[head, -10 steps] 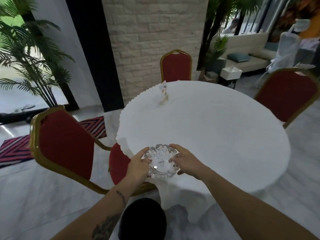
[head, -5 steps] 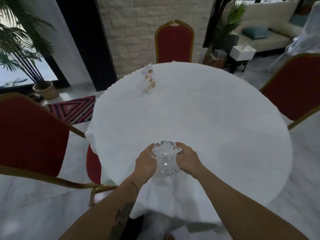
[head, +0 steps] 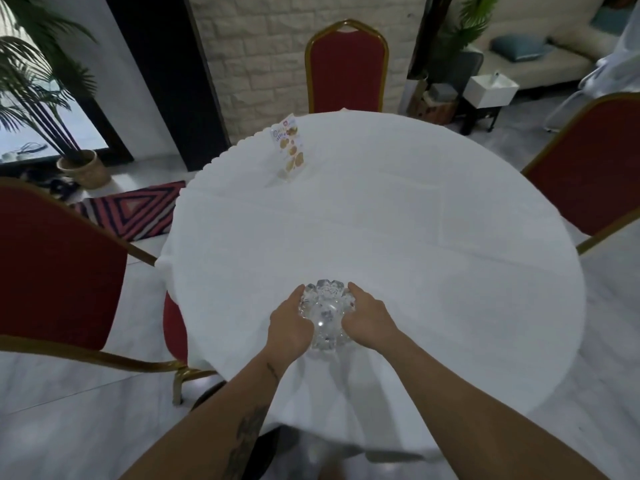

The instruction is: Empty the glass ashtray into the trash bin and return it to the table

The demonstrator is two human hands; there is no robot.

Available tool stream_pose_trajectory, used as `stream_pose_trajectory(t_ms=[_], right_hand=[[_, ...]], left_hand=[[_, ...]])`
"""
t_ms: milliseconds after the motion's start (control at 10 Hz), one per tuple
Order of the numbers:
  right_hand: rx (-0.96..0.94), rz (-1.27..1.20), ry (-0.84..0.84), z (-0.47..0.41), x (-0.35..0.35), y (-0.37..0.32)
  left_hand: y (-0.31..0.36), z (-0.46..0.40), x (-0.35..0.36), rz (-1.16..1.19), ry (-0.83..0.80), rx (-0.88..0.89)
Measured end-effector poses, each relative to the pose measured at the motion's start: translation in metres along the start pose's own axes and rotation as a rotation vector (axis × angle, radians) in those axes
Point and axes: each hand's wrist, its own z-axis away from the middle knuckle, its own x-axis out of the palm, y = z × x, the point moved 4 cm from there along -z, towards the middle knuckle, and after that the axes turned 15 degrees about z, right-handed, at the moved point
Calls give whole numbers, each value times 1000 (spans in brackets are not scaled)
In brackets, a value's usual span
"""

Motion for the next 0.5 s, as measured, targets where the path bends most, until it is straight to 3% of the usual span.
stream_pose_trajectory(t_ms=[300,500], right_hand=[[33,-121,46,9,5,18],[11,16,230,38,13,7]], left_hand=[[3,4,-13,-180,-131,54],[-11,18,-50,-363,-225,99]])
